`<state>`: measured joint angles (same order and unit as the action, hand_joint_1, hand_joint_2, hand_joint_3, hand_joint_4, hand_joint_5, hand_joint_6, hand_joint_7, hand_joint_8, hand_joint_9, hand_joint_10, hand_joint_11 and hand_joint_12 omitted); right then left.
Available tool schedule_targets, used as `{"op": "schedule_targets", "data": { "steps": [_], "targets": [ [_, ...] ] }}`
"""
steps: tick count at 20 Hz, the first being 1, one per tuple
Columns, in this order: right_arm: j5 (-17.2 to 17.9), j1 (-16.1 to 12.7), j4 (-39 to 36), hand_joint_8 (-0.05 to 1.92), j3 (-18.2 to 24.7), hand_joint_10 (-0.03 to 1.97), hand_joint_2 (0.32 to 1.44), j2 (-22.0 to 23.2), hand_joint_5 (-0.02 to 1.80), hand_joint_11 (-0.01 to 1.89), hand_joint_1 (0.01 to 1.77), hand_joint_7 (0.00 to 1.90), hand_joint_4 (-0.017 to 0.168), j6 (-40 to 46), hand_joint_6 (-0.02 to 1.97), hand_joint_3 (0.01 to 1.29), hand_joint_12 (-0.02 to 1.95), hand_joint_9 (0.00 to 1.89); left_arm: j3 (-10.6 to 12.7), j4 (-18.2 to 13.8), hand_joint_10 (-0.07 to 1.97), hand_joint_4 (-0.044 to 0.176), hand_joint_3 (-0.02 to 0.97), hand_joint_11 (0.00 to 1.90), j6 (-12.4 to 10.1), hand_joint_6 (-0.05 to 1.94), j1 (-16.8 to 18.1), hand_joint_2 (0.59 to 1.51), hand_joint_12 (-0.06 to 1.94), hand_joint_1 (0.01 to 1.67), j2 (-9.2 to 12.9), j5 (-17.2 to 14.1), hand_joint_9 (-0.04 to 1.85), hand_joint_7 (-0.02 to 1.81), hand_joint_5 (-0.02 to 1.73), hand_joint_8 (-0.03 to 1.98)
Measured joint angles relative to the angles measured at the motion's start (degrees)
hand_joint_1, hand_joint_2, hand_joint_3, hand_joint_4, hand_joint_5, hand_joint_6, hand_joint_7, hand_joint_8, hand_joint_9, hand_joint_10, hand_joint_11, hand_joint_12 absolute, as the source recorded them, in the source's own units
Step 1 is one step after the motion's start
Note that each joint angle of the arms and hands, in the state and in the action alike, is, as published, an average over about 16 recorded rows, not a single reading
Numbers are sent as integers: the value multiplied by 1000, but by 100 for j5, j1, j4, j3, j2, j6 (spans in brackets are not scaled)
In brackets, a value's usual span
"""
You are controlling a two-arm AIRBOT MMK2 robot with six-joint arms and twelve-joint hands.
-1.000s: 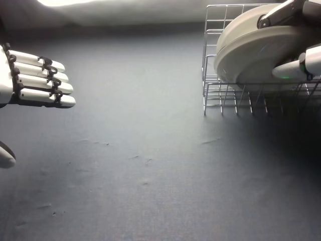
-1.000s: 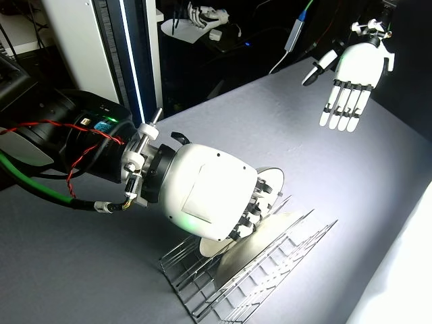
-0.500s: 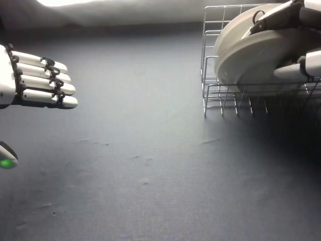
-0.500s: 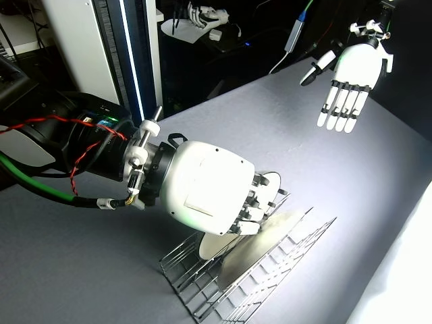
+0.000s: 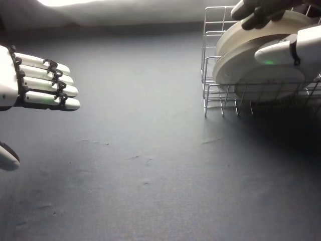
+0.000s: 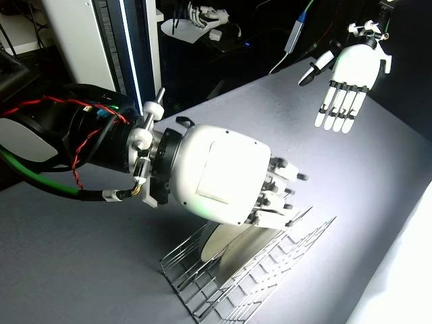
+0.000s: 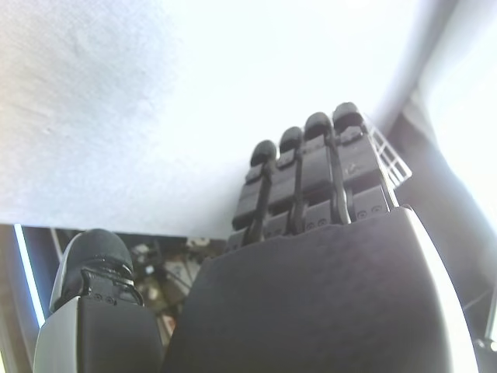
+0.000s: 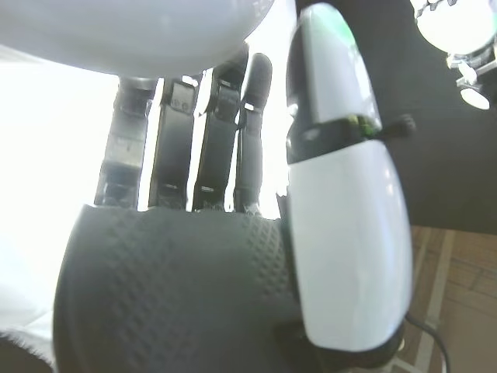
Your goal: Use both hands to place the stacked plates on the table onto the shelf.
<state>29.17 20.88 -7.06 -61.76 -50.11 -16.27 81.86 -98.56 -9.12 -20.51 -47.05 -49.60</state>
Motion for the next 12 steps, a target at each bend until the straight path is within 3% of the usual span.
{"op": "schedule_targets", "data": {
  "steps": [3,12],
  "targets": [
    [161,-76,-520,39,2,539,992,-4,475,167,1024,656,-5,2,300,13,1407,449,-41,12,7,0,6,14,-68,9,19,1051,0,14,1,-57,20,16,21,-2],
    [974,-166,-2926,21,9,249,964,-46,199,16,635,238,-2,-25,104,13,878,127,-301,24,53,-1,5,57,-313,40,99,1066,59,14,21,-335,75,78,60,38]
  ]
}}
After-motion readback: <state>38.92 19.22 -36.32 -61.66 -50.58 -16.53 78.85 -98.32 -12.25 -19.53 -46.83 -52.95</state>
